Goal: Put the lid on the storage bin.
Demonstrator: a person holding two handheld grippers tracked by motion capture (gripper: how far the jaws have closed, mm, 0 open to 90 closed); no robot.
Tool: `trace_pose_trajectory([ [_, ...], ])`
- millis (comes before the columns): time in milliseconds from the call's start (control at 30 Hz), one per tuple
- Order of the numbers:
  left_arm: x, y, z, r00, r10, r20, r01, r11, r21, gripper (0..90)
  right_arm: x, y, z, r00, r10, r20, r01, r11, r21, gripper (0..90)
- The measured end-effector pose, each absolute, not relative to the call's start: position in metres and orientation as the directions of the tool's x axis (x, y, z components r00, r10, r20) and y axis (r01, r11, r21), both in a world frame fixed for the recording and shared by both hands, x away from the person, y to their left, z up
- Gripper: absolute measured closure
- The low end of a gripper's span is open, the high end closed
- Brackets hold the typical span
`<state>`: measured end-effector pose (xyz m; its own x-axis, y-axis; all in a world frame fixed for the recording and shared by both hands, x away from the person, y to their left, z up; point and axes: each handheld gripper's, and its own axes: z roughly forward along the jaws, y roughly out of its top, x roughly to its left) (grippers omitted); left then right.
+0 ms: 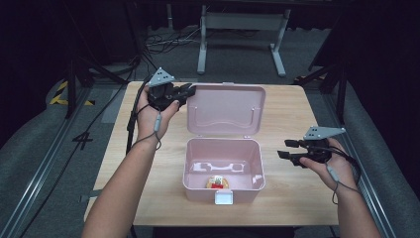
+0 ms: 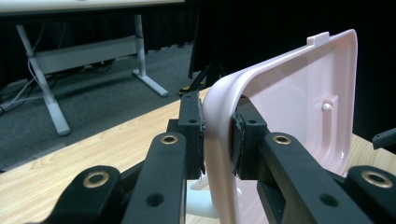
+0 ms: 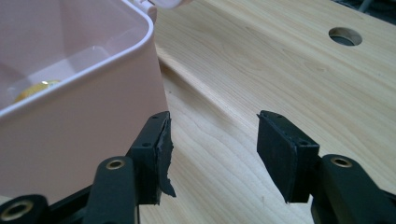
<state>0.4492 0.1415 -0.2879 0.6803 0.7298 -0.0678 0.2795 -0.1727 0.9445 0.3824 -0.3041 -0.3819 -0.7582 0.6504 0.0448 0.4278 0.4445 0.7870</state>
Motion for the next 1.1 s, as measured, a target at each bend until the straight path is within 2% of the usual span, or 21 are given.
trace_pose_trajectory([
  [67,0.444,0.141,-0.286,0.683,0.729,-0.05,0.266,-0.183,0.947,77.2,0.381,-0.304,-0.381,-0.757,0.651,0.053,0.432,0.438,0.788,50.6],
  [233,0.434,0.142,-0.285,0.689,0.724,-0.041,0.246,-0.18,0.952,76.1,0.377,-0.302,-0.377,-0.763,0.64,0.089,0.465,0.448,0.763,68.8],
  [400,0.424,0.143,-0.284,0.698,0.715,-0.039,0.229,-0.172,0.958,74.5,0.374,-0.301,-0.373,-0.783,0.616,0.086,0.445,0.458,0.77,80.2],
  [533,0.416,0.143,-0.282,0.7,0.714,-0.024,0.214,-0.178,0.96,73.5,0.372,-0.301,-0.371,-0.792,0.605,0.082,0.431,0.459,0.777,85.6],
  [567,0.412,0.142,-0.282,0.698,0.716,-0.017,0.206,-0.179,0.962,73.0,0.371,-0.3,-0.37,-0.8,0.594,0.085,0.426,0.461,0.778,90.0],
  [867,0.398,0.144,-0.283,0.711,0.703,-0.03,0.197,-0.158,0.968,69.6,0.369,-0.297,-0.369,-0.818,0.566,0.104,0.41,0.446,0.796,90.0],
  [1100,0.377,0.141,-0.283,0.715,0.698,0.039,0.144,-0.201,0.969,67.6,0.364,-0.291,-0.363,-0.845,0.522,0.118,0.376,0.422,0.825,90.0],
])
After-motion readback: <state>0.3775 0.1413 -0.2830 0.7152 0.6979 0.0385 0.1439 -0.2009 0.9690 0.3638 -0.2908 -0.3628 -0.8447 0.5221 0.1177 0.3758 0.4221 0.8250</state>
